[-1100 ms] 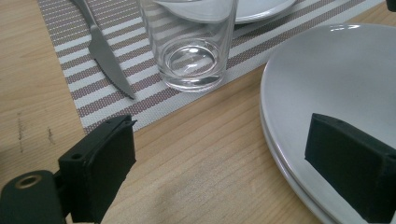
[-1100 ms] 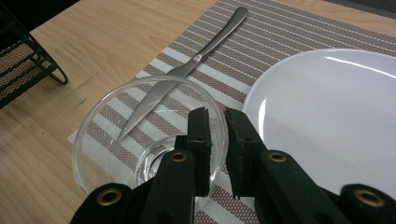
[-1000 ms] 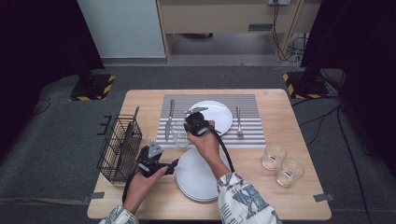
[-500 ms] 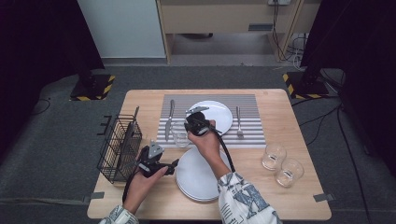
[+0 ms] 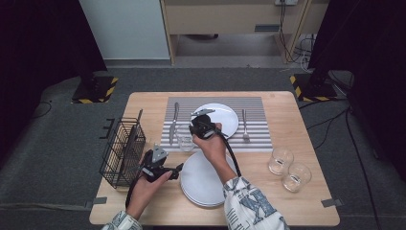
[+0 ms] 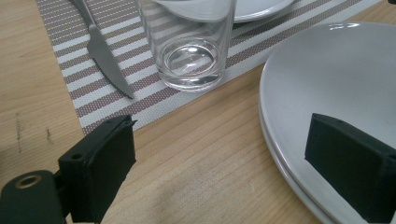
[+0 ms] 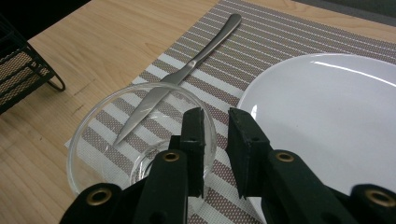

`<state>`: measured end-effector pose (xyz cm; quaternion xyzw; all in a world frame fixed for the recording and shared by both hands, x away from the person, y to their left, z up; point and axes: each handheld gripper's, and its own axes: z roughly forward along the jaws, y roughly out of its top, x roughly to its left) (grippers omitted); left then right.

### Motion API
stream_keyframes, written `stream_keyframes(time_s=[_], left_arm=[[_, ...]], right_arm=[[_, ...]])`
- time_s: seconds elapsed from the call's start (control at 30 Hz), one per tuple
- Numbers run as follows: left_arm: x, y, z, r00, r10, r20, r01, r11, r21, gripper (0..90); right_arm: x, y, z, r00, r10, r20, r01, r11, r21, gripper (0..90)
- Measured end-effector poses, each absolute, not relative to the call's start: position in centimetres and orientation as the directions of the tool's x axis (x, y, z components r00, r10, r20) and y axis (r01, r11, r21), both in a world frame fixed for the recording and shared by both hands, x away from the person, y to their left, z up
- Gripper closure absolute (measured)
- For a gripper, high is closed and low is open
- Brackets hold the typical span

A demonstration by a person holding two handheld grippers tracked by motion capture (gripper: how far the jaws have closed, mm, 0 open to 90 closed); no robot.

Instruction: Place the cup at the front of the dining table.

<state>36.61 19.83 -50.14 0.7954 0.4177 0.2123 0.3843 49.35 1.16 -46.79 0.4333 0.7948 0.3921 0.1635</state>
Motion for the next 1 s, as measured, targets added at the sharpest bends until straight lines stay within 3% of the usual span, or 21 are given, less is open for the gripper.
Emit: stream_keyframes(time_s=[0.73,1.0], left_arm=[[36.6,19.7,-50.1,0.561,0.827,0.022,0.499,-0.36,0.788,7.6],[36.6,19.7,-50.1,0.56,0.829,0.022,0.499,-0.358,0.789,7.5]], right_arm=[[49.0,-0.6,-45.6,-0.559,0.821,0.117,0.557,0.268,0.786,48.4],[49.1,-1.0,-45.4,-0.546,0.823,0.156,0.579,0.236,0.781,31.4]])
